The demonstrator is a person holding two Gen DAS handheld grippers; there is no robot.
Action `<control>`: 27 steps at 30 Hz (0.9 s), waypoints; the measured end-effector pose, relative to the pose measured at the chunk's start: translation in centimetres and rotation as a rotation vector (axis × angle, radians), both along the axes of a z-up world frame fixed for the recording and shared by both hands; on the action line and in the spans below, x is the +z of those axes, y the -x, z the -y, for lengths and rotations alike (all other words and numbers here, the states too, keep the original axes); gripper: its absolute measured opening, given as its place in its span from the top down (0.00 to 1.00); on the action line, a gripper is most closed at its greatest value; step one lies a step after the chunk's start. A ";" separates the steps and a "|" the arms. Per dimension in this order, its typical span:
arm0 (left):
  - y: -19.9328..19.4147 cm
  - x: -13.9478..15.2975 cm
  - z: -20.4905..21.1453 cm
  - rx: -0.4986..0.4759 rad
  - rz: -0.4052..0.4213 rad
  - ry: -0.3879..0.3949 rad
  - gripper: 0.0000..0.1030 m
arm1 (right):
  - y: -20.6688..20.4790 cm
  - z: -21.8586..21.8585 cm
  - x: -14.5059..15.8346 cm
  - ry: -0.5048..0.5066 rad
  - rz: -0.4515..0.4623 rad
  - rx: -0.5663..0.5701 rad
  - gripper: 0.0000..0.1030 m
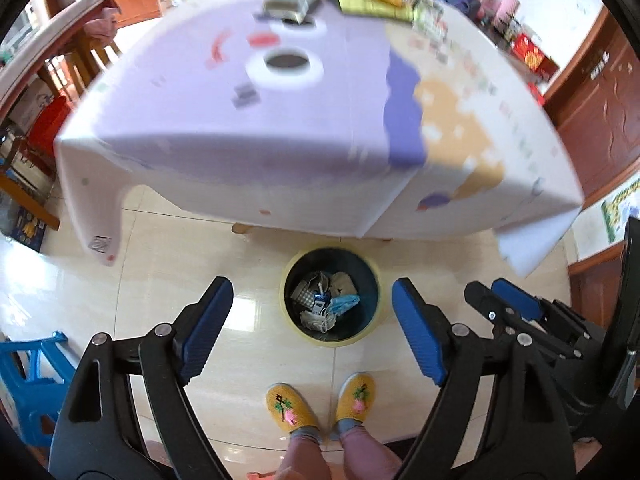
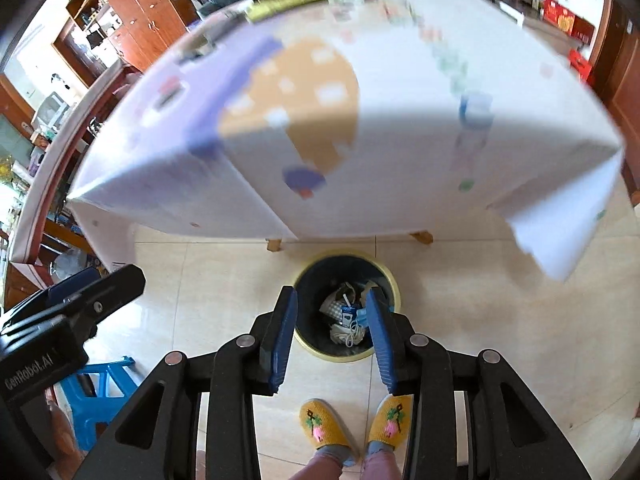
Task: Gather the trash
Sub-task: 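Raise both tools and move them back over the table trash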
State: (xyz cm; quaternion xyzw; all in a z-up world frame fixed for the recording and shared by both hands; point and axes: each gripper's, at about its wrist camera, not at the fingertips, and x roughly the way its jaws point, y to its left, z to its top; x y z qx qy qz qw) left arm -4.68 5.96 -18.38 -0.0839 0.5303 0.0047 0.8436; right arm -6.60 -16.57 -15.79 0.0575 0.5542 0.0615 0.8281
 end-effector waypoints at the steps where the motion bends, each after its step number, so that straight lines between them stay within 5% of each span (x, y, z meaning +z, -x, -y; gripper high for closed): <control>1: 0.2 1.0 -0.2 0.006 0.004 0.006 0.21 | 0.3 -0.1 1.1 0.004 0.005 0.003 0.55; 4: 1.4 5.3 -0.5 0.013 0.011 0.018 0.19 | 0.9 -0.5 4.9 0.014 0.034 0.020 0.44; 17: 5.0 19.4 0.2 -0.080 0.194 -0.006 0.17 | 3.7 -0.7 20.4 0.021 0.204 0.020 0.33; 27: 4.3 26.6 -1.0 -0.101 0.350 -0.002 0.07 | 3.5 -0.3 27.4 0.028 0.346 -0.033 0.32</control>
